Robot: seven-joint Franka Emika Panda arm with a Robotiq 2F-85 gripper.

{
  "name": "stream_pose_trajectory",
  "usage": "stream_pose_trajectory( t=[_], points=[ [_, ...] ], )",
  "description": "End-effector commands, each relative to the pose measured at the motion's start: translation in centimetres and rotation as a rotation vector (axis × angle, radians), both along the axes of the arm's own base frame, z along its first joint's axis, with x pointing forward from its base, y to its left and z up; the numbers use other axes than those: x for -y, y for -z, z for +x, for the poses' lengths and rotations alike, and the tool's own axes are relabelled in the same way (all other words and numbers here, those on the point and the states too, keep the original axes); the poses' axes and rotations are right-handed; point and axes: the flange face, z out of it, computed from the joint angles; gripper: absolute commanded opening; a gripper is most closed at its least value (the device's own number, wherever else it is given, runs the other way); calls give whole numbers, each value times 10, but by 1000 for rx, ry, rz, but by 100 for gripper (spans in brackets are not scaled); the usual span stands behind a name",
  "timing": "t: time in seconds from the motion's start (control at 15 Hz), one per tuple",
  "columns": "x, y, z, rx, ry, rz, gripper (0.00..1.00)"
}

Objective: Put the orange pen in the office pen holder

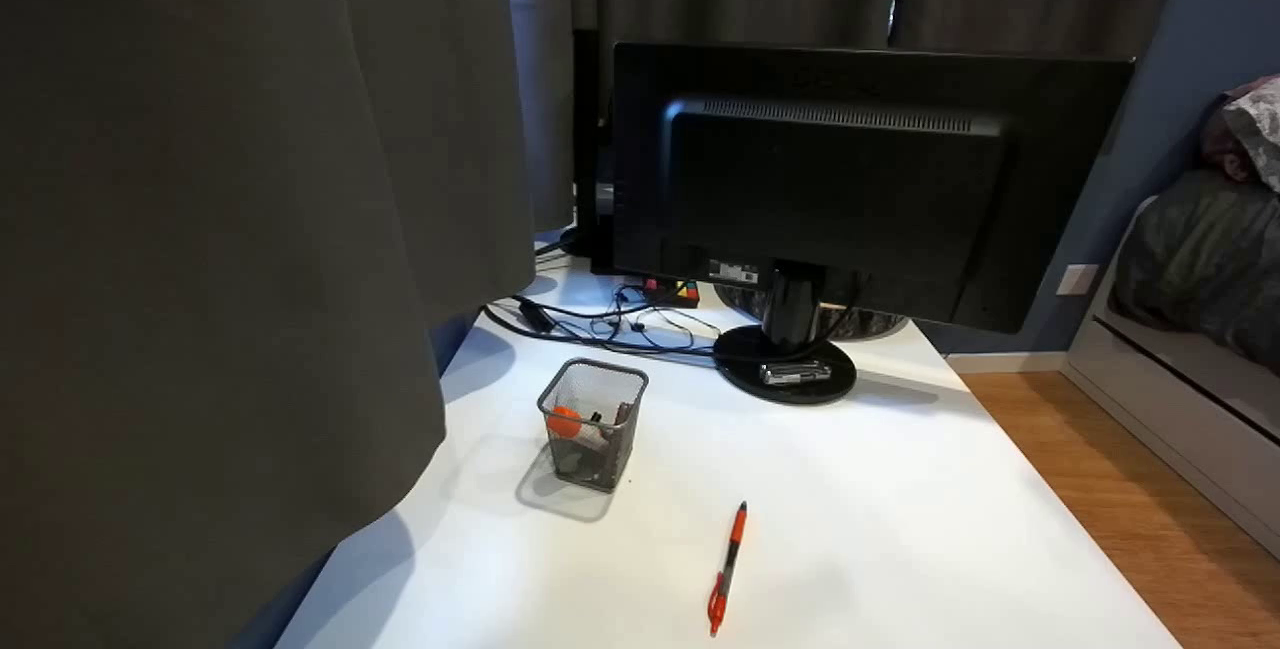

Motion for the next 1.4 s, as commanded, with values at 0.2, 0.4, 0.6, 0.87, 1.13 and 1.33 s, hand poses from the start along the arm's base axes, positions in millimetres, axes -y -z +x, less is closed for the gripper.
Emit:
stream_pose_trajectory(
  t=[0.2,0.4,0.6,0.87,1.13,1.33],
  points=[
    [-98,35,125,170,-253,164,100],
    [-144,46,172,187,-421,226,100],
    [-145,53,161,174,-393,204,100],
    [-145,53,172,180,-406,200,100],
    [-163,63,172,144,-367,214,100],
    [-228,95,150,-33,-359,246,100]
  ],
)
